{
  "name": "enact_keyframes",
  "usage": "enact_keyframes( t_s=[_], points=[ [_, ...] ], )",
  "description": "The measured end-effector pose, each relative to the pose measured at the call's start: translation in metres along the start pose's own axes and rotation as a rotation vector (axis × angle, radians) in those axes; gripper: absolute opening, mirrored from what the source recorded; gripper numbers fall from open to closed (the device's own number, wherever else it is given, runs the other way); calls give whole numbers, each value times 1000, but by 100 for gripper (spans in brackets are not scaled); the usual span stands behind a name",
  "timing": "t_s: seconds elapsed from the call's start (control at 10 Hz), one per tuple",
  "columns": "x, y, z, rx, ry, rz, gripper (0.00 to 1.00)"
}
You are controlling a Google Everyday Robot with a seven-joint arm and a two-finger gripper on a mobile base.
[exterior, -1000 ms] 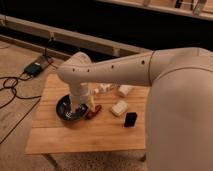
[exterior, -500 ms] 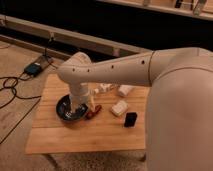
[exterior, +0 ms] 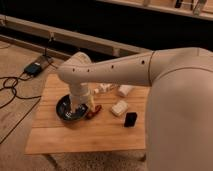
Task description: Knock the eraser over
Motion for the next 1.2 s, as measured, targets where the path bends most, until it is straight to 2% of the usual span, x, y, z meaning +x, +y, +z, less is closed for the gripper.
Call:
enact_keyframes(
  t_s=[0.3, 0.8, 1.0, 1.2],
  points=[
    [11, -20, 2, 3, 6, 47, 65],
    [50, -70, 17, -37, 30, 187, 65],
    [60, -96, 25, -58, 20, 238, 65],
    [63, -113, 32, -77, 5, 247, 65]
  ],
)
